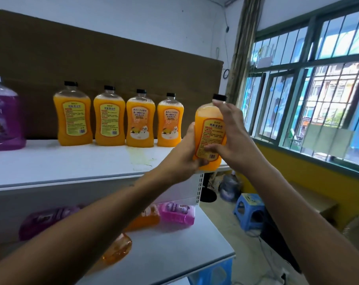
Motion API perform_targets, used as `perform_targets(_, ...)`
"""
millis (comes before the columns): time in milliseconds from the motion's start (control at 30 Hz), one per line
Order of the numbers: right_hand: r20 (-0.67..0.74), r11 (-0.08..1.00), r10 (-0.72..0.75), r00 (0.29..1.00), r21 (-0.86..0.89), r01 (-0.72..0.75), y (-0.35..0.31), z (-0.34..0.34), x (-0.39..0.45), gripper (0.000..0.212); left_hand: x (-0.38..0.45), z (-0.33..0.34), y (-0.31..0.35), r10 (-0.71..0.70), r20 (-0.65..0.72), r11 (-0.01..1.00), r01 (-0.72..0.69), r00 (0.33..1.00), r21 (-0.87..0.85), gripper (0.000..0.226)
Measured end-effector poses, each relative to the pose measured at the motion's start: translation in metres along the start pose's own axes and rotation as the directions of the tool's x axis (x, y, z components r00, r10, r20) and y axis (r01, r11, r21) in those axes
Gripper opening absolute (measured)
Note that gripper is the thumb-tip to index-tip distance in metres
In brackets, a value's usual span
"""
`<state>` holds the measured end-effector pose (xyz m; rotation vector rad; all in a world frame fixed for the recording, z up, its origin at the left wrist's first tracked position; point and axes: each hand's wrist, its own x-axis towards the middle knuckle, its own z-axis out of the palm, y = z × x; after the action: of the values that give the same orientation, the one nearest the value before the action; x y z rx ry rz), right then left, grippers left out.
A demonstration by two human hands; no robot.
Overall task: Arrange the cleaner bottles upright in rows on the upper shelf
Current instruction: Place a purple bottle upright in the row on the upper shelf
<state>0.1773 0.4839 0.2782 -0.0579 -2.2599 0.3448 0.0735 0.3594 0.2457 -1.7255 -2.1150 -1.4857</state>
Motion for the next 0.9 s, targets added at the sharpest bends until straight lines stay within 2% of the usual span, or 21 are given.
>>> perform_targets(167,0.034,1.000,0.011,0.999,-0.020,-0.010,0.030,0.021,0.033,0.102,0.028,0.001,-0.020,-0.179,0.033,0.976,0.173,0.983,0.134,0.087)
perform_targets(267,0.050,1.000,0.031,0.998,-0.005,-0.031,0.047,0.030,0.049,0.103,0.038,0.005,-0.030,-0.301,0.046,0.896,0.266,0.952,0.355,0.067)
perform_targets(400,0.065,0.999,0.040,0.997,0.002,-0.040,0.070,0.044,0.069,0.103,0.042,0.011,-0.034,-0.361,0.029,0.811,0.298,0.932,0.504,0.051)
perform_targets(633,0.087,0.998,0.069,0.994,-0.005,-0.069,0.102,0.072,0.099,0.109,0.041,0.011,-0.036,-0.371,0.054,0.770,0.275,0.927,0.575,0.049)
perform_targets(900,0.079,0.995,0.090,0.993,-0.044,-0.086,0.116,0.095,0.122,0.107,0.037,0.007,-0.033,-0.363,0.047,0.806,0.288,0.931,0.517,0.053)
